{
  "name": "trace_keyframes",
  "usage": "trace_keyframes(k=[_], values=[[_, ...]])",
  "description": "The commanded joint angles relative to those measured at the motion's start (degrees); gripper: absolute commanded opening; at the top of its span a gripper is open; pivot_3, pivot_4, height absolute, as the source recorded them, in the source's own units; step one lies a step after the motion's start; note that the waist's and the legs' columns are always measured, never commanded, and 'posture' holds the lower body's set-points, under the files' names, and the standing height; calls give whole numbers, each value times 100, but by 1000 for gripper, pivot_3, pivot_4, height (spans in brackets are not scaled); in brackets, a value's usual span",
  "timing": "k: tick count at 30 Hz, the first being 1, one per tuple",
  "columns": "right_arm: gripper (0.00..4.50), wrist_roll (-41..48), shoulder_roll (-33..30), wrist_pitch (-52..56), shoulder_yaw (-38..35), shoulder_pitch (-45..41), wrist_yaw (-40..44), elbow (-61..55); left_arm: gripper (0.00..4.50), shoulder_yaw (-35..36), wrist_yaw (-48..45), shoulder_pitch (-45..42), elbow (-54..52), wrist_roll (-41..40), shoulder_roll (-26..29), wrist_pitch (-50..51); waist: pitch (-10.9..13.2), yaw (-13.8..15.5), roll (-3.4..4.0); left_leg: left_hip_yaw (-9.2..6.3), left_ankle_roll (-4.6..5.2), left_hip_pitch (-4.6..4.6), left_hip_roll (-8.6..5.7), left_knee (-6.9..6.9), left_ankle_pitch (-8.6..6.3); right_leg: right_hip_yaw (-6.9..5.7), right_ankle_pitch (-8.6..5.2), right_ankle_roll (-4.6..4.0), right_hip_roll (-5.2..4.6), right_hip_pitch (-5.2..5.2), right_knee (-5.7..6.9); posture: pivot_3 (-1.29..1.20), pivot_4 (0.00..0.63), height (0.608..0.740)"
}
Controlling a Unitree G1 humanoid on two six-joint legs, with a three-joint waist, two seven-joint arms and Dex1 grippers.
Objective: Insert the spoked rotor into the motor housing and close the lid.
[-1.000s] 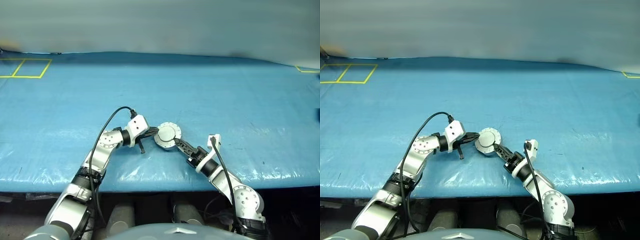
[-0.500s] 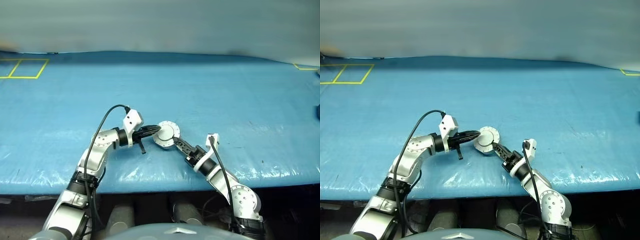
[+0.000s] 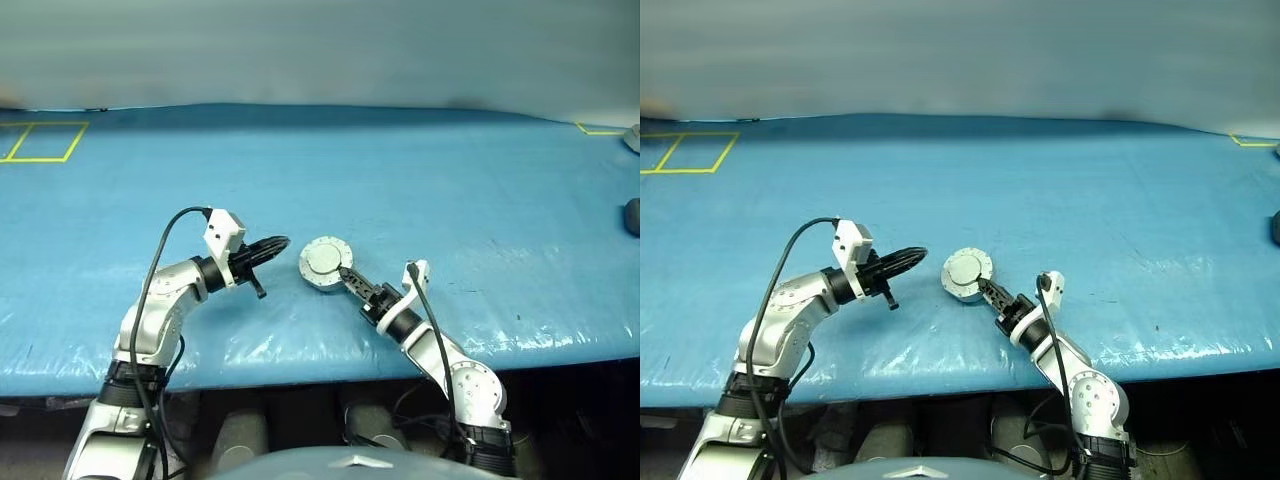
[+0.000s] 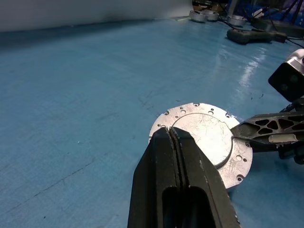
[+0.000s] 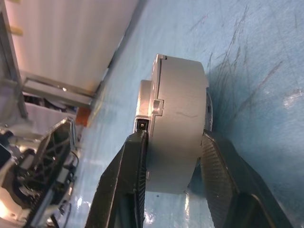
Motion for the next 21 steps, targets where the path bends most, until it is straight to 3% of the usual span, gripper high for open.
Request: trace_keyframes(k=[1,11,14,21], values=[[1324,778,229,-82,-119,-252,93,-424,0,112,47,227,-361,-219,21,120,14,3,7,0,0,-7,-1,0,0,0,1,0,0,-6,-1,0,150,740],[1324,1393,279,-22,244,-598,-130,-597,0,825,137,653,-656,-1296,-73,402,27,6,7,-2,-3,-78,-2,2,2,-4,20,-34,-4,-76,4,0,150,740],[1324,1599,230,-62,243,-674,-261,-661,612,1163,267,788,-747,-1930,-319,586,27,12,6,-2,-3,-85,-8,6,2,-4,20,-33,-14,-77,1,0,150,740],[1324,2105,88,28,380,-867,-492,-1024,2951,1027,261,1292,-810,-2498,-491,1096,27,-1,6,-3,-3,-84,-6,14,2,-5,21,-31,-7,-76,7,0,150,740]])
